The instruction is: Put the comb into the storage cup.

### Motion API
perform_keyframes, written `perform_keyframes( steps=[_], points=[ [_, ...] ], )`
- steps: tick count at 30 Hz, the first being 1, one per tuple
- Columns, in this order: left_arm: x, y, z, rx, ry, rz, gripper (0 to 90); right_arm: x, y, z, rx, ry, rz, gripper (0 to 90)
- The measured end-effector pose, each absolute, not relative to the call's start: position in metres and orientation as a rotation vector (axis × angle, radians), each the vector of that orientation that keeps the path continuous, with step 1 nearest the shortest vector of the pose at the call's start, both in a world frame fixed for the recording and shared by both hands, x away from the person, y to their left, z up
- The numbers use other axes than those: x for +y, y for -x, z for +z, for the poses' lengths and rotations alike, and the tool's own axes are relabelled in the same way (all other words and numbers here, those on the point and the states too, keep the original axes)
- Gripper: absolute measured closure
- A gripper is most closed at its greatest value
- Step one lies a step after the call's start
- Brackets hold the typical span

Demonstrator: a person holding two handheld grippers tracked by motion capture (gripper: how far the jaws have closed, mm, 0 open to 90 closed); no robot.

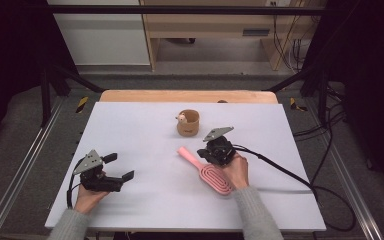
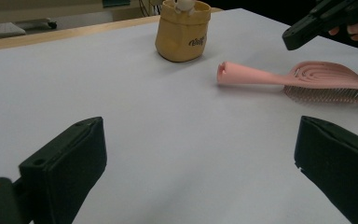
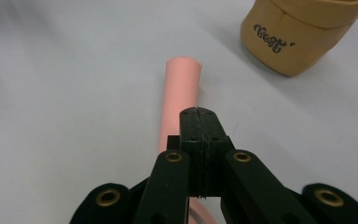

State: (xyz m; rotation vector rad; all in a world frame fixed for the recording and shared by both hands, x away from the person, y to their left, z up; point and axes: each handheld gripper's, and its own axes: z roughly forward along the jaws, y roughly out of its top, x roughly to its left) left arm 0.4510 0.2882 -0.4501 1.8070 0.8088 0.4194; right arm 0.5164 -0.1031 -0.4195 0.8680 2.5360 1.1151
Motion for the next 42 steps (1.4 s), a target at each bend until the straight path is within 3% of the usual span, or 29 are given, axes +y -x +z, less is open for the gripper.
perform_keyframes(
  steps=[9,20,42],
  points=[
    [0.288,-0.451,-0.45,0.815,-1.806,0.421,2.3,-0.112,-0.479,-0.411,2.507,-0.817,1.23,90.0],
    [0.289,-0.451,-0.45,0.818,-1.804,0.422,2.3,-0.137,-0.443,-0.425,2.524,-0.866,1.281,90.0],
    [0.288,-0.452,-0.451,0.828,-1.809,0.426,2.3,-0.143,-0.423,-0.448,2.615,-0.857,1.154,90.0]
  ],
)
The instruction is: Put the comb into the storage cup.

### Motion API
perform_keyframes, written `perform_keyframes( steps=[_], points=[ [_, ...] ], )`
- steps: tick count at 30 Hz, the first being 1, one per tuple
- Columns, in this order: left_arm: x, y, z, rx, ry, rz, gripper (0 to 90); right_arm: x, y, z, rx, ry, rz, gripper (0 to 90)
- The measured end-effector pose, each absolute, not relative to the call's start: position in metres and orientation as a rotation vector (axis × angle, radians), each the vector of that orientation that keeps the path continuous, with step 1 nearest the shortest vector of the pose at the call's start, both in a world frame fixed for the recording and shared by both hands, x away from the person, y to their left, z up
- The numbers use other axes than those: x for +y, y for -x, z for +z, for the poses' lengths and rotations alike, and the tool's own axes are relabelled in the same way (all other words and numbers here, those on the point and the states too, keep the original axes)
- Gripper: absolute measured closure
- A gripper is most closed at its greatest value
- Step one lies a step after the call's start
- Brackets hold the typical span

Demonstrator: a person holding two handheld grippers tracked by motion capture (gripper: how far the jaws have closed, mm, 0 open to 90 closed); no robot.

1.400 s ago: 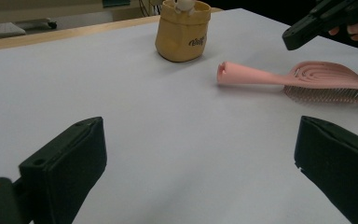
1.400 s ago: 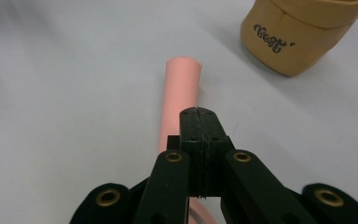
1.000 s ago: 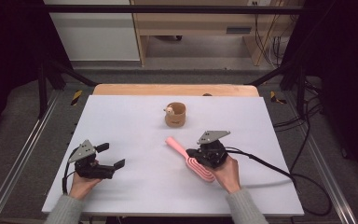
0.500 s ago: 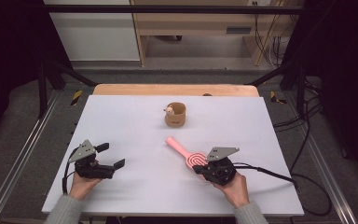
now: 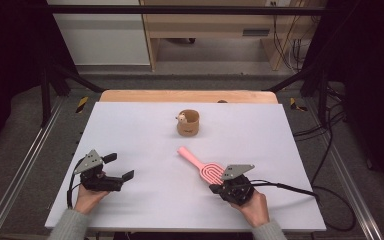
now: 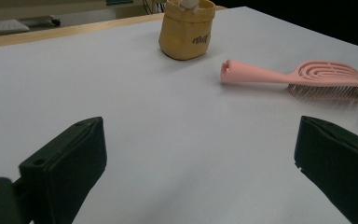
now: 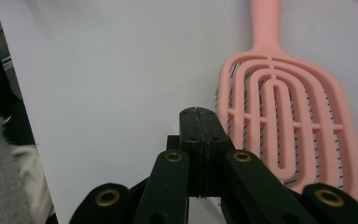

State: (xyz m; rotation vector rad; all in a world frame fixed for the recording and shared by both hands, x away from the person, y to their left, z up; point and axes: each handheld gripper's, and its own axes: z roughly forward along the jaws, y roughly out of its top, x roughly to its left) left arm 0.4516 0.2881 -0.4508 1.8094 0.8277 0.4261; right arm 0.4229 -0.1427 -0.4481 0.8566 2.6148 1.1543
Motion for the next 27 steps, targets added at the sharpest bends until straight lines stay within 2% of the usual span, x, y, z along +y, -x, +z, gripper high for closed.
perform_keyframes(
  steps=[27],
  points=[
    [0.287,-0.452,-0.451,0.831,-1.817,0.425,2.4,-0.181,-0.428,-0.456,2.537,-1.029,1.123,90.0]
  ],
)
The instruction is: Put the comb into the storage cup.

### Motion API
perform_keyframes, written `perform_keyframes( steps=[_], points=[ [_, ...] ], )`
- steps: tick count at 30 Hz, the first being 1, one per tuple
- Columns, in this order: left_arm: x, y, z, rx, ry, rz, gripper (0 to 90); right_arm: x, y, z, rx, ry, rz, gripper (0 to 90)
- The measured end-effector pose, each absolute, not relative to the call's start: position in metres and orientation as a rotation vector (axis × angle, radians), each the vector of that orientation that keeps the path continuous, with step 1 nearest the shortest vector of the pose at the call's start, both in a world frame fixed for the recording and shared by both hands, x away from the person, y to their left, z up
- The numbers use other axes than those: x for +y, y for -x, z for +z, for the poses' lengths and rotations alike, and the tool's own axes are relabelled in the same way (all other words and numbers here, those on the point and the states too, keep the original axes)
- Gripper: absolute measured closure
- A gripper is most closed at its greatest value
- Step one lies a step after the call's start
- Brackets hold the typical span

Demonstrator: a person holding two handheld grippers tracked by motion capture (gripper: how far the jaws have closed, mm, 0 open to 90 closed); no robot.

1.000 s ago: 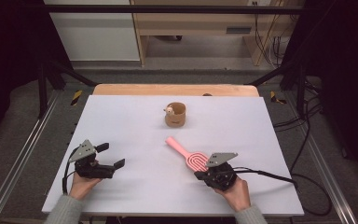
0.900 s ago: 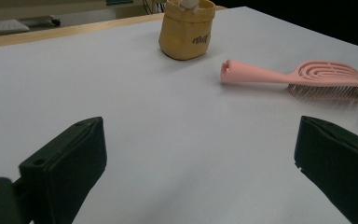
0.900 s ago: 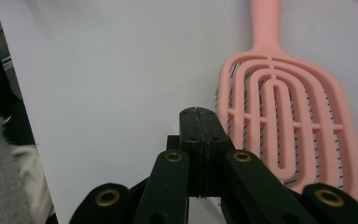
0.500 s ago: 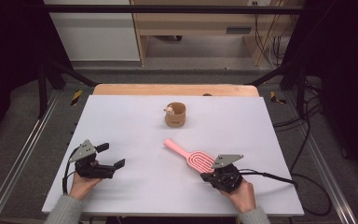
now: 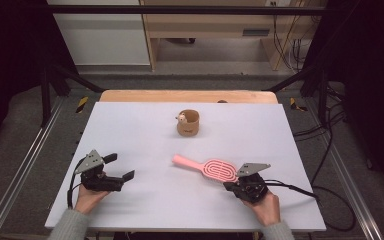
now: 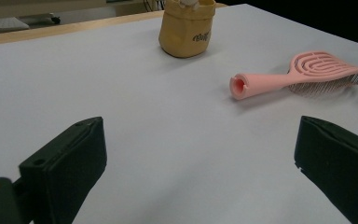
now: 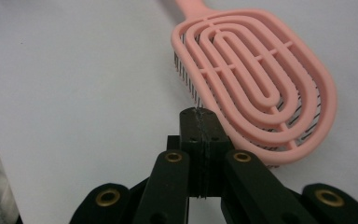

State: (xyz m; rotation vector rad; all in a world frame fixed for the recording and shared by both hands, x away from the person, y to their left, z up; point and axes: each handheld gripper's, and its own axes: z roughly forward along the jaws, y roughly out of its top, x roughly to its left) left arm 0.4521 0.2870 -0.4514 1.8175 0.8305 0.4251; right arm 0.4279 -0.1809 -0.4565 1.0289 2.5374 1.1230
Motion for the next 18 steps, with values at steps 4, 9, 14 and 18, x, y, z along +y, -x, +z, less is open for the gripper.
perform_keyframes(
  steps=[4,9,14,18],
  points=[
    [0.287,-0.452,-0.451,0.831,-1.817,0.426,2.3,-0.184,-0.431,-0.459,2.519,-1.052,1.108,90.0],
    [0.287,-0.452,-0.452,0.832,-1.819,0.424,2.3,-0.187,-0.436,-0.46,2.49,-1.073,1.103,90.0],
    [0.286,-0.452,-0.452,0.832,-1.822,0.422,2.3,-0.188,-0.44,-0.461,2.472,-1.079,1.081,90.0],
    [0.286,-0.453,-0.452,0.832,-1.825,0.422,2.3,-0.19,-0.443,-0.461,2.453,-1.095,1.078,90.0]
  ],
)
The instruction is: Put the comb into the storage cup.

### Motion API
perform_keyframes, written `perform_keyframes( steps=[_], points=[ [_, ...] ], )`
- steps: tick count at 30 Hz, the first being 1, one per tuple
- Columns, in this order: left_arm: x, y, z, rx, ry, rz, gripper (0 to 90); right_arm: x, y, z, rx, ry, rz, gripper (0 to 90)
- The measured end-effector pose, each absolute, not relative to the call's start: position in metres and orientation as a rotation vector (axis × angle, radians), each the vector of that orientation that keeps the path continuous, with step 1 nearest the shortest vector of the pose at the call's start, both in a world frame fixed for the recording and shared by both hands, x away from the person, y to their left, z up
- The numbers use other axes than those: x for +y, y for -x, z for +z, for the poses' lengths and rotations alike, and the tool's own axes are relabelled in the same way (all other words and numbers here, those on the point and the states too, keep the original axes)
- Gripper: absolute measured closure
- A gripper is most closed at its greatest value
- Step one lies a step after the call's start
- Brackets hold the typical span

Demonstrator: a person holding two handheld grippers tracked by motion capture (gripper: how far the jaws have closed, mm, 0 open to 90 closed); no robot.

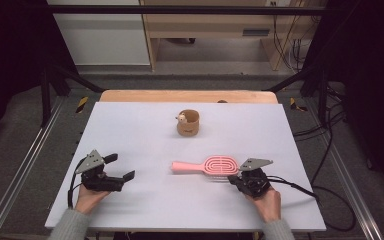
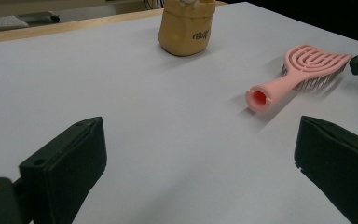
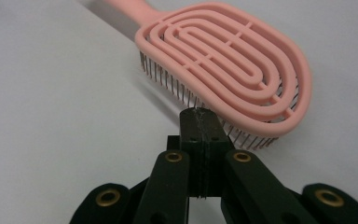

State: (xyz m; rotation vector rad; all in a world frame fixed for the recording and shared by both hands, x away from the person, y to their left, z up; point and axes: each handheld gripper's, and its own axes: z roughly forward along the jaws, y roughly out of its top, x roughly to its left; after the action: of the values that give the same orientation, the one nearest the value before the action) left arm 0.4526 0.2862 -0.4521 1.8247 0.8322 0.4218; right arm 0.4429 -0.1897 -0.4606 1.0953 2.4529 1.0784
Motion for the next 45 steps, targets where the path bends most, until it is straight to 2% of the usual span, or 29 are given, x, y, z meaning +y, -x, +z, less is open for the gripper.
perform_keyframes(
  steps=[45],
  points=[
    [0.285,-0.454,-0.454,0.835,-1.833,0.417,2.3,-0.192,-0.501,-0.463,2.345,-1.19,1.095,90.0]
  ],
)
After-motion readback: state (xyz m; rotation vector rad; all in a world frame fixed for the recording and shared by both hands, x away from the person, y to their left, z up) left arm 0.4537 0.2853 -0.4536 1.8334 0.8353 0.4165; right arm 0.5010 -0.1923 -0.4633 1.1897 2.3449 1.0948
